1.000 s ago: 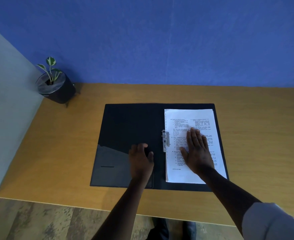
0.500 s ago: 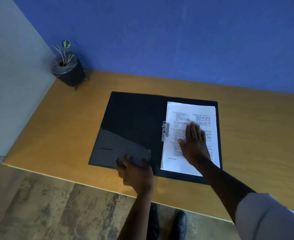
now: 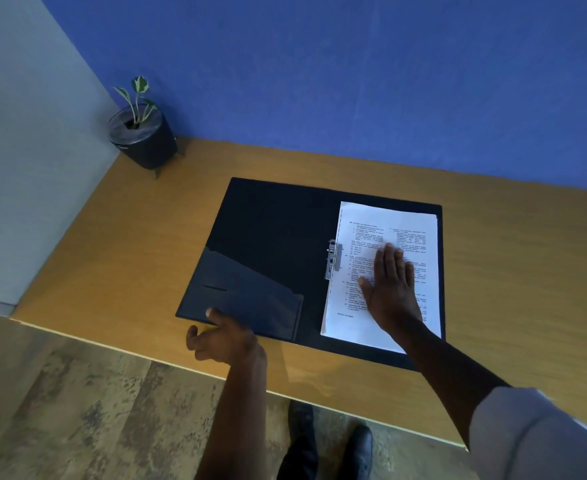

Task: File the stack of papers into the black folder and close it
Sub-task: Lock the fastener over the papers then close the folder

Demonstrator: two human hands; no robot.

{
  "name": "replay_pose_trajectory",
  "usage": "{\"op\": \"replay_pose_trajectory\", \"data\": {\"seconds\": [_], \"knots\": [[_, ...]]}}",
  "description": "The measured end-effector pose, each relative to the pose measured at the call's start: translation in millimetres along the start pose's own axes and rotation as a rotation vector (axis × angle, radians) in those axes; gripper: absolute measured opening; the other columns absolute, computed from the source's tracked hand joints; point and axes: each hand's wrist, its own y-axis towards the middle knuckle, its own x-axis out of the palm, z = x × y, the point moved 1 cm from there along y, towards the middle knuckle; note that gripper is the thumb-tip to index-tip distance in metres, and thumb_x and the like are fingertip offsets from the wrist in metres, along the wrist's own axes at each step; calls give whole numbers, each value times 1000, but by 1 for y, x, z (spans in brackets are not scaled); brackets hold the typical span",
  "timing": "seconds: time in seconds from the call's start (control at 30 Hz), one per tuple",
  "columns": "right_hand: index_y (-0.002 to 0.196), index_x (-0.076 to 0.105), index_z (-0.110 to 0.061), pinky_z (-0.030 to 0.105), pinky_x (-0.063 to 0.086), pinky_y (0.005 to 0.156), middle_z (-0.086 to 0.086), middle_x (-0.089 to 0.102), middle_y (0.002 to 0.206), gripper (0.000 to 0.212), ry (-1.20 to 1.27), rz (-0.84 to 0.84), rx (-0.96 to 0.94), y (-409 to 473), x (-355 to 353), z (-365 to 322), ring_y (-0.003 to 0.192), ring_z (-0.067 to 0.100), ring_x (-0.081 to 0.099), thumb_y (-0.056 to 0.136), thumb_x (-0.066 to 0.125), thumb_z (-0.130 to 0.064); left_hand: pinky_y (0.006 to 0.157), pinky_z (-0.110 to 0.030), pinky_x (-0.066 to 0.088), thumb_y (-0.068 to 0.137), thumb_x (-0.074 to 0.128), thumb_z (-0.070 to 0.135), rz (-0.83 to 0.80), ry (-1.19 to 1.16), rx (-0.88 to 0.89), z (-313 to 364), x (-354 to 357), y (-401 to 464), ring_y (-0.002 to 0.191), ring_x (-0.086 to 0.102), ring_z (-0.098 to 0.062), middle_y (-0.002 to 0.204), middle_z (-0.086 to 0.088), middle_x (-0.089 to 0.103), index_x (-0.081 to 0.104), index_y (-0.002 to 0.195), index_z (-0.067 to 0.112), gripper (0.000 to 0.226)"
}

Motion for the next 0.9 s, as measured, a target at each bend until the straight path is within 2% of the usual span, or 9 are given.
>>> {"op": "replay_pose_trajectory", "data": {"seconds": [0.13,0.23,0.3,0.4,0.47,0.7,0.8,0.83,0.9], "knots": [[159,4,-3,54,8,125,17,-1,168,75,3,17,-13,-1,0,1,155,35,-5,103,31,-46,68,-39,54,94,44,58,-121,-125,-56,9,-10,41,88,63,-35,114,-19,63,52,127,10,58],[158,6,-3,54,9,125,17,1,168,75,1,22,-12,-1,0,1,155,35,-4,103,25,-50,60,-36,50,96,37,64,-276,1,-112,29,-19,68,65,53,-25,83,-14,62,61,111,4,66],[158,8,-2,55,11,125,18,3,167,77,-3,24,-18,-2,0,0,155,36,-1,101,21,-51,59,-35,45,95,39,65,-324,48,-155,45,-22,83,71,57,-25,88,-11,63,61,116,6,66],[158,8,-2,55,11,125,19,3,167,77,-16,30,-24,-2,1,1,155,36,1,101,21,-52,77,-40,48,97,50,55,-451,180,-154,67,-23,101,96,61,-29,110,-12,63,58,121,11,51],[158,8,-1,54,11,125,19,3,167,77,-11,30,-23,-2,1,1,155,36,0,101,22,-52,78,-41,50,95,57,48,-543,311,-115,83,-23,108,98,62,-29,112,-13,64,60,120,13,44],[157,12,0,53,12,125,19,6,167,76,-21,41,-13,-3,4,2,155,35,3,101,28,-49,78,-38,46,98,56,43,-701,667,189,134,8,98,94,62,-31,106,-14,66,65,108,10,36],[158,10,-2,50,9,125,17,3,167,78,-29,24,5,-1,4,1,155,34,1,100,24,-52,88,-47,53,89,55,51,-702,741,387,147,29,99,99,63,-32,111,-10,69,70,113,16,45],[158,9,-2,50,8,125,17,3,167,78,-31,23,5,-1,4,1,155,33,1,100,23,-52,91,-49,53,88,54,49,-702,753,446,151,35,96,101,63,-32,114,-10,69,70,114,18,44],[158,9,-2,50,7,125,17,3,167,78,-31,22,3,-1,4,1,155,33,0,101,22,-53,85,-41,51,97,51,36,-704,737,553,163,45,78,100,61,-29,114,-8,67,68,117,17,33]]}}
